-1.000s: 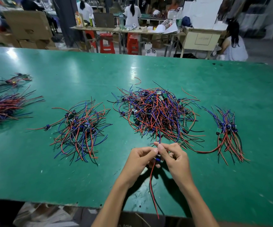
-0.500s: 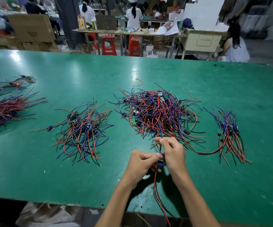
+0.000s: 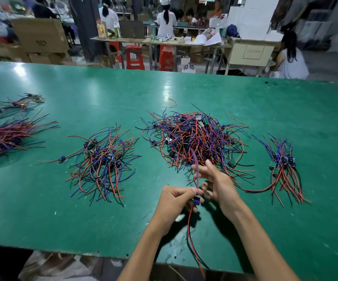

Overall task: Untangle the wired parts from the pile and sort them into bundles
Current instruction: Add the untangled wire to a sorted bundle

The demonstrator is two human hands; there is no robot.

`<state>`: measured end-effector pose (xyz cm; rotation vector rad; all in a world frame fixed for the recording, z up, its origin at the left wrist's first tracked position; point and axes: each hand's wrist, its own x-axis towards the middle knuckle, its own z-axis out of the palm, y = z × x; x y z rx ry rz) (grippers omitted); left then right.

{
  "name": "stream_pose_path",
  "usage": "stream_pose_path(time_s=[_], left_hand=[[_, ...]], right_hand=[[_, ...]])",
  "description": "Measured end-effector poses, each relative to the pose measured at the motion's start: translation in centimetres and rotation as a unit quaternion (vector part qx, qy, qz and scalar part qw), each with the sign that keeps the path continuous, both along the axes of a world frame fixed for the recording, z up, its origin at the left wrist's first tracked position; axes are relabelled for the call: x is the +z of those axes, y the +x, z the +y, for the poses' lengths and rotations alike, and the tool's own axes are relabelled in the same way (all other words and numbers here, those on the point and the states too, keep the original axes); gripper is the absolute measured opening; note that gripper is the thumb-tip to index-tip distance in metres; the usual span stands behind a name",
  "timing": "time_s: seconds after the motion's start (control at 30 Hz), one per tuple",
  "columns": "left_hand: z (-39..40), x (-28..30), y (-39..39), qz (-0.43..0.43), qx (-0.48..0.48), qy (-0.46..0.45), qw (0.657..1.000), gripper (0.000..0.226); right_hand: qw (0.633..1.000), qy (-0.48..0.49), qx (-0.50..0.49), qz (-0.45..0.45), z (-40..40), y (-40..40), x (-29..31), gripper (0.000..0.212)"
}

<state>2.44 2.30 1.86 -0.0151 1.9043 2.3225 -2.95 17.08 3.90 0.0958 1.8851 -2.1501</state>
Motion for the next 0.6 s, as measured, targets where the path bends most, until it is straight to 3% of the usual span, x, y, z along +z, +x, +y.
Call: stream_pose_path(time_s=[0.1, 0.37, 0.6], left_hand=[[-0.1, 0.0, -0.3, -0.004, -0.009, 0.036, 0.999, 0.022], [-0.1, 0.1, 0.2, 0.008, -0.033, 0.012, 0.999, 0.02], [0.2, -0.5, 0.2, 0.047, 0.015, -0.071, 0.996, 0.017]], right_hand=[[0.992, 0.082, 0.056, 0.083, 0.9, 1.3, -0.9, 0.02], [0.978, 0.01, -0.165, 0.129, 2.3, 1.7, -1.9, 0.011], [0.968, -0.026, -0.211, 0.136, 2.6, 1.6, -2.5, 0.009]])
